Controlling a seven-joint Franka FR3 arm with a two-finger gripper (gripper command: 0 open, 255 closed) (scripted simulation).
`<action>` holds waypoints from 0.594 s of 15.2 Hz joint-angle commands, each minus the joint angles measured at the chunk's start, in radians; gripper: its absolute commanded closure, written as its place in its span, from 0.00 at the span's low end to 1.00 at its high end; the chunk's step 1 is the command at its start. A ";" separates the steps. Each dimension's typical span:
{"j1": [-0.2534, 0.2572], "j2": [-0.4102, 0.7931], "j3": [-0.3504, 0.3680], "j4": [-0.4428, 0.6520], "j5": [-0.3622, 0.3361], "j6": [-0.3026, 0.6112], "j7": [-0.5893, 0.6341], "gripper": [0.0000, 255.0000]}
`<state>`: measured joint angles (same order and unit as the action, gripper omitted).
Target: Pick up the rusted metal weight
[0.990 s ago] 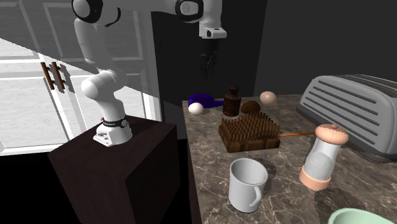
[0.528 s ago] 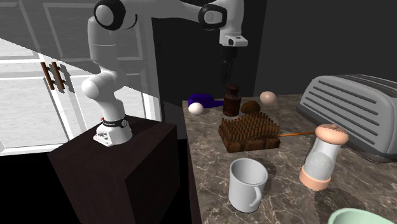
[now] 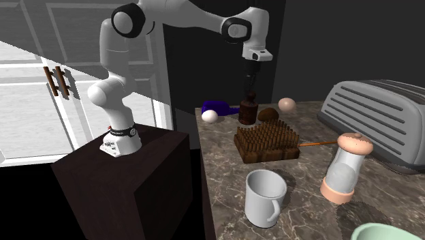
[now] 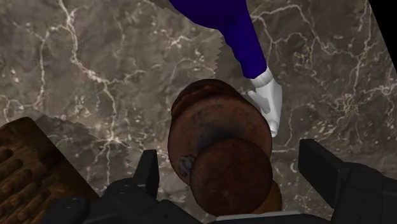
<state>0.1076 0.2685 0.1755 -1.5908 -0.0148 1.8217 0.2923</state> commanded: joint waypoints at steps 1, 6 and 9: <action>0.000 0.004 0.000 -0.022 -0.001 0.026 0.001 0.00; 0.000 0.007 -0.001 -0.028 -0.001 0.035 0.000 1.00; 0.000 0.007 -0.001 -0.027 -0.001 0.034 -0.001 1.00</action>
<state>0.1070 0.2742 0.1745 -1.6172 -0.0161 1.8561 0.2921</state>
